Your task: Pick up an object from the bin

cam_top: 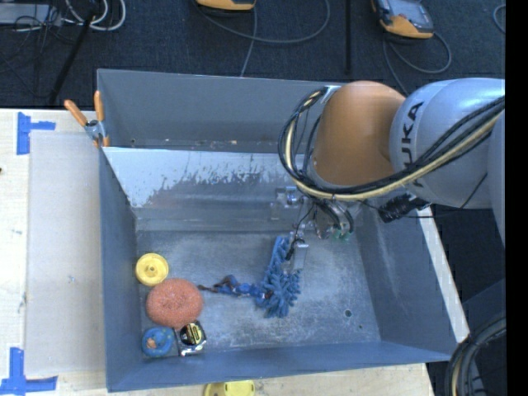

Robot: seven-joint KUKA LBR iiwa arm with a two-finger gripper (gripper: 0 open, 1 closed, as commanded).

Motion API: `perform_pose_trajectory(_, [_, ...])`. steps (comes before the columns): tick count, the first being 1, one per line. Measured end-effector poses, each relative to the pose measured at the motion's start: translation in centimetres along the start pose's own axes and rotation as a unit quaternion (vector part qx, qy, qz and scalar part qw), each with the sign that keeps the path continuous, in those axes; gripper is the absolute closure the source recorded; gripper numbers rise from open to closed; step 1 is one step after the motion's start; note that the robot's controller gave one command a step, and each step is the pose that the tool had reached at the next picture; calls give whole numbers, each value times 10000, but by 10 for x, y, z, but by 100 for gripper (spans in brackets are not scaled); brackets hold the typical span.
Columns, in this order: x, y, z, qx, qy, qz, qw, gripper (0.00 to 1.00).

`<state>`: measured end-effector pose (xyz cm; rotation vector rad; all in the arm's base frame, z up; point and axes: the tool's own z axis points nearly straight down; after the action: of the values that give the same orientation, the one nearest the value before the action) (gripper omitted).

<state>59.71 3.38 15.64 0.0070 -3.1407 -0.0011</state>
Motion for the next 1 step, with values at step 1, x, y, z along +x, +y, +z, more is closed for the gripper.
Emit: perform_pose_trajectory(1, [26,-14,37,1,-23,-422,9991,0])
